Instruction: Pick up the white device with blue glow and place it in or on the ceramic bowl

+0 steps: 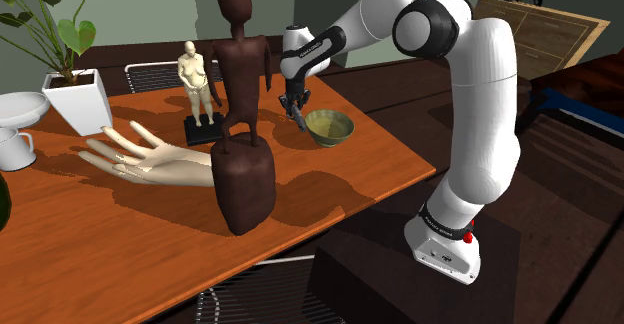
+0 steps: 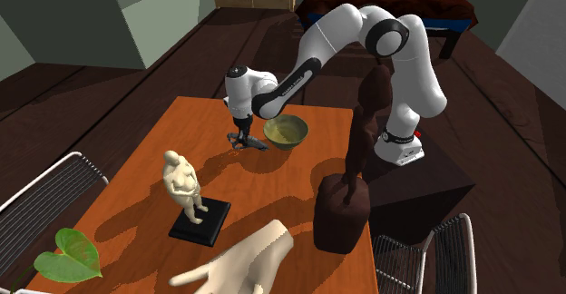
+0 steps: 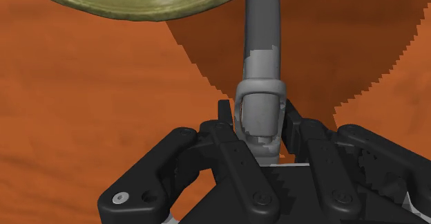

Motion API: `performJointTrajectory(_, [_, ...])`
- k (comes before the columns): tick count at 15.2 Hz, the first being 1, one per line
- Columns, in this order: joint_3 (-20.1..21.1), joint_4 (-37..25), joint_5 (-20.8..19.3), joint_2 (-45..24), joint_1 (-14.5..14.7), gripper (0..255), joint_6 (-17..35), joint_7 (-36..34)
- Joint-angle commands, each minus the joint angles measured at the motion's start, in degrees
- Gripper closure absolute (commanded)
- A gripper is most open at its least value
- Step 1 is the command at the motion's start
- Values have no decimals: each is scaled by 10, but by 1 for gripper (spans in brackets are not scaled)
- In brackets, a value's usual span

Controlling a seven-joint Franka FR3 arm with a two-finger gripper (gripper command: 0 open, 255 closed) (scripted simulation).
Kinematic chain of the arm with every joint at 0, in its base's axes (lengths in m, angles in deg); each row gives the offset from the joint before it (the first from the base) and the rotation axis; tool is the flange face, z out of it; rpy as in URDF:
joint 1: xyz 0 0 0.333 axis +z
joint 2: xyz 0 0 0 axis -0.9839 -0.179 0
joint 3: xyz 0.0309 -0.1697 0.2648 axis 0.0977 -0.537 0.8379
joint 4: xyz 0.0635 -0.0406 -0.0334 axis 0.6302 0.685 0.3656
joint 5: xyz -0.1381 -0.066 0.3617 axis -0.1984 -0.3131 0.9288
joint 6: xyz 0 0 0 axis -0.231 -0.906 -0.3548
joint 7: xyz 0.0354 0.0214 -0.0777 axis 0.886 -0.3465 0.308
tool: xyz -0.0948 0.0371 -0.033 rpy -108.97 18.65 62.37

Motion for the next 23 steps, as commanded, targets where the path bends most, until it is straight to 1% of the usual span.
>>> performJointTrajectory(1, [0,0,0,0,0,255,0,0])
performJointTrajectory(6, [0,0,0,0,0,255,0,0])
performJointTrajectory(23, [0,-39,1,65,1,255,-104,8])
